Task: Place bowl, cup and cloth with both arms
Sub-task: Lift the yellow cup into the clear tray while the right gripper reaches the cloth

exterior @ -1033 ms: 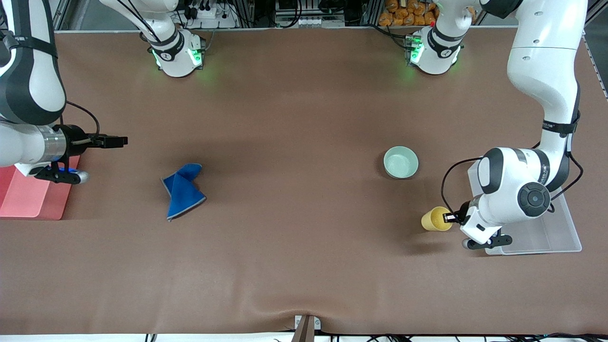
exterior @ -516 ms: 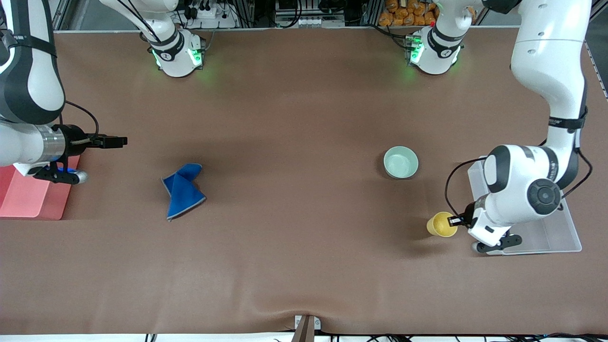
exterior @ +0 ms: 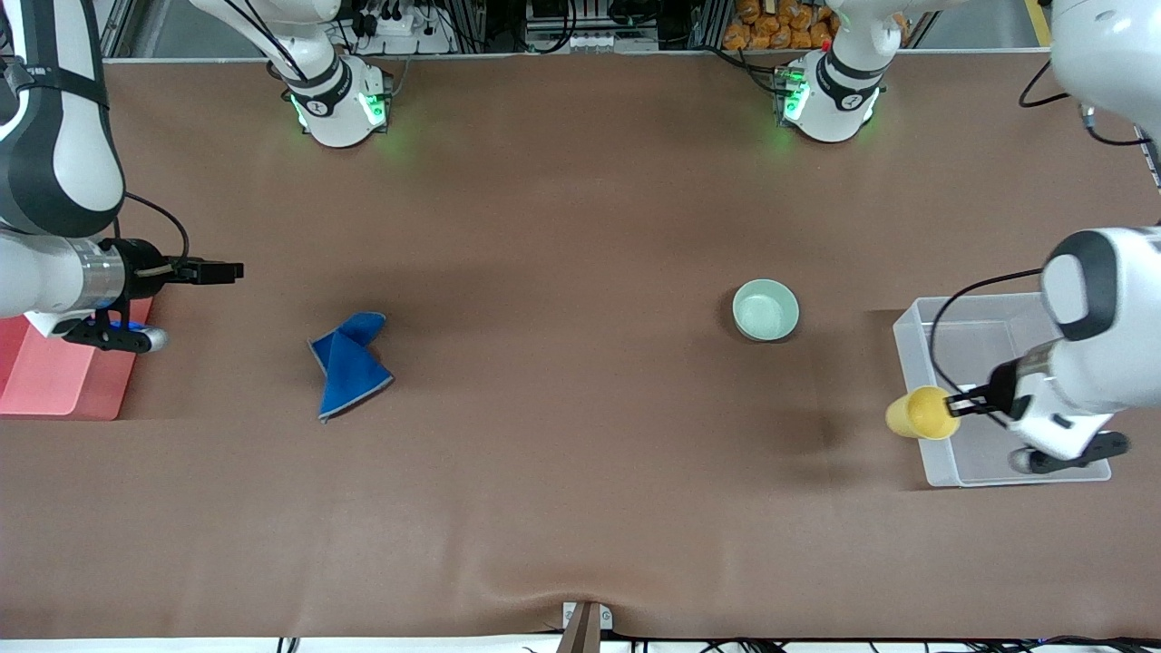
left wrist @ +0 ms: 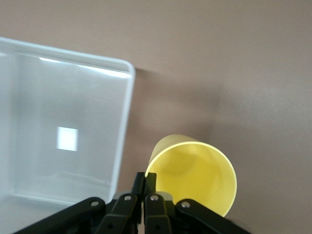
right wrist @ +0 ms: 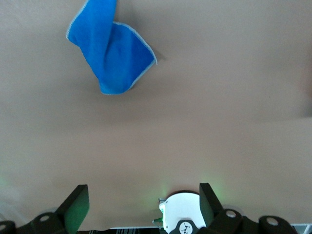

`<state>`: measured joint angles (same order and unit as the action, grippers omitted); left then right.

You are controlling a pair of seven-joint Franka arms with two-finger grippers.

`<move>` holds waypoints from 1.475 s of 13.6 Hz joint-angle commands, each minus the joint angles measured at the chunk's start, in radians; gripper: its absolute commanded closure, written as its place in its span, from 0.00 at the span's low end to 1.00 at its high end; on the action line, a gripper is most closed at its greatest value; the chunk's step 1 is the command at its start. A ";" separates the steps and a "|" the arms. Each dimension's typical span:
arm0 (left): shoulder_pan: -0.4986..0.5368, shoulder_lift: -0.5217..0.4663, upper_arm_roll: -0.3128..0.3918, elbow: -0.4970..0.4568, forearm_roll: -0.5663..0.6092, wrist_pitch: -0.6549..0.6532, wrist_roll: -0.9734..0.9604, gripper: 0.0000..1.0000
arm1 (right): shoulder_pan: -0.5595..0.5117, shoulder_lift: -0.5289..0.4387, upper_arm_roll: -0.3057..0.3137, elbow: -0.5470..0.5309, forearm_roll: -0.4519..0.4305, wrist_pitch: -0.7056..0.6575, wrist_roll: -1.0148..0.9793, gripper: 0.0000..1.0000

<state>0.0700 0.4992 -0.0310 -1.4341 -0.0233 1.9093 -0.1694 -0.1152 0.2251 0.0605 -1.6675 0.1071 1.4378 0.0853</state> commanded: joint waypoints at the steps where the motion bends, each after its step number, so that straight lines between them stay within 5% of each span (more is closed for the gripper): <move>1: 0.014 0.015 0.058 0.037 -0.004 -0.026 0.115 1.00 | 0.029 -0.004 0.001 0.002 0.019 0.033 0.025 0.00; 7: 0.069 0.116 0.100 0.089 -0.012 0.001 0.283 1.00 | 0.077 0.014 0.001 -0.078 0.026 0.258 0.021 0.00; 11: 0.094 0.174 0.099 0.083 -0.043 0.080 0.307 1.00 | 0.069 0.040 0.001 -0.224 0.025 0.626 0.014 0.00; 17: 0.093 0.223 0.099 0.077 -0.041 0.160 0.309 1.00 | 0.078 0.040 0.002 -0.285 0.028 0.650 0.028 0.03; 20: 0.093 0.237 0.099 0.070 -0.041 0.195 0.311 1.00 | 0.085 0.057 0.001 -0.305 0.118 0.709 0.027 0.03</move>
<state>0.1607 0.7169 0.0664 -1.3816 -0.0421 2.0871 0.1192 -0.0379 0.2838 0.0621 -1.9446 0.1690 2.0986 0.0959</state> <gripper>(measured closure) 0.969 0.035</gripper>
